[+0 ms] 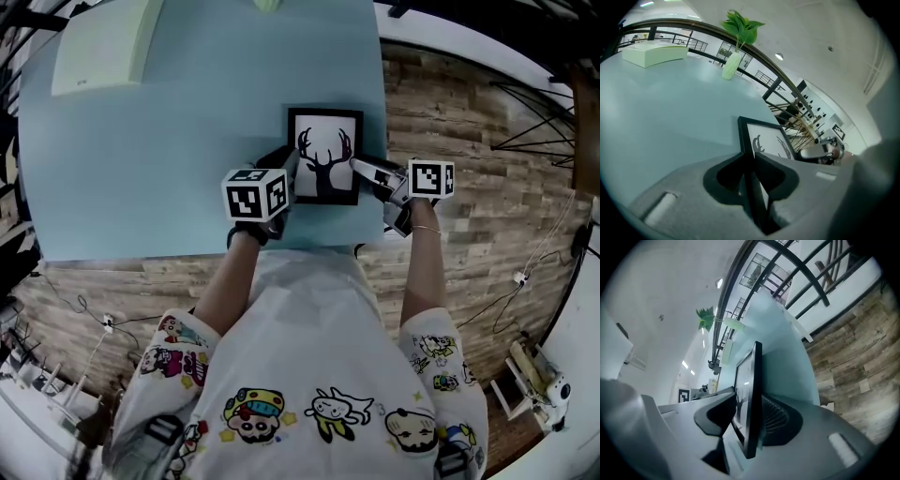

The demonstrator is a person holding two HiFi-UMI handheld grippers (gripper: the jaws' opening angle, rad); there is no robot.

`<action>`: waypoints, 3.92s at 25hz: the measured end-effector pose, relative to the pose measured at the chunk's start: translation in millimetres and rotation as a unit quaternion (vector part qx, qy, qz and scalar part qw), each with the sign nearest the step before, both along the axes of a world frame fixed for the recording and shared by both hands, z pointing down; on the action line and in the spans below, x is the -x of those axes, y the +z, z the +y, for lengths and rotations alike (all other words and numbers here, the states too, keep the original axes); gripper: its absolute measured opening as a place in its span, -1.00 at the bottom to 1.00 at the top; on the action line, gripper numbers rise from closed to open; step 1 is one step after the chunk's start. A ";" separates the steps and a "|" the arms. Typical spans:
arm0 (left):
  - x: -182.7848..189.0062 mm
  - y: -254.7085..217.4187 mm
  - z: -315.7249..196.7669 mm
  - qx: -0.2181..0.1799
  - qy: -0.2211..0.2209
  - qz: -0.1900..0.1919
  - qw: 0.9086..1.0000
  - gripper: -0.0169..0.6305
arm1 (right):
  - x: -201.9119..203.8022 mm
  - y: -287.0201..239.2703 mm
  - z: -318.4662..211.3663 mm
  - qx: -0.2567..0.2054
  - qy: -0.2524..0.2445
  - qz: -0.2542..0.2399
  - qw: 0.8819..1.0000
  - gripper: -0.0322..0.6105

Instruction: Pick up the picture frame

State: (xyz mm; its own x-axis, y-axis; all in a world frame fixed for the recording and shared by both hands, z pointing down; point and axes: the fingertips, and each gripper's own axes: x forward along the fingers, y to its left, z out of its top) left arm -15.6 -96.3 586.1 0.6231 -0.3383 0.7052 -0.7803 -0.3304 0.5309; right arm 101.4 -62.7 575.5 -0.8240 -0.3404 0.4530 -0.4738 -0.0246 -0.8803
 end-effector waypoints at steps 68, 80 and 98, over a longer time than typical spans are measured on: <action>-4.5 -0.5 0.3 -0.011 -0.003 -0.004 1.000 -0.73 | 35.3 -14.5 -16.4 0.003 -0.032 -0.142 0.989 -0.76; -5.6 -4.6 -2.3 -0.019 -0.004 0.013 1.000 -0.73 | 35.2 -29.9 -18.1 -0.018 -0.009 -0.149 0.989 -0.77; 10.3 -58.0 -16.1 -0.092 -0.014 0.023 0.995 -0.73 | 34.8 -71.9 -22.6 -0.078 0.013 -0.117 0.990 -0.78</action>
State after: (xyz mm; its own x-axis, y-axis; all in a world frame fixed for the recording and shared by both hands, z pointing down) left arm -25.9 -112.3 528.1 0.6418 -0.4769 0.6005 -0.7668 -0.4048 0.4981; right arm 66.7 -85.3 503.6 -0.8904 -0.4131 0.1910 -0.2576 0.1113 -0.9598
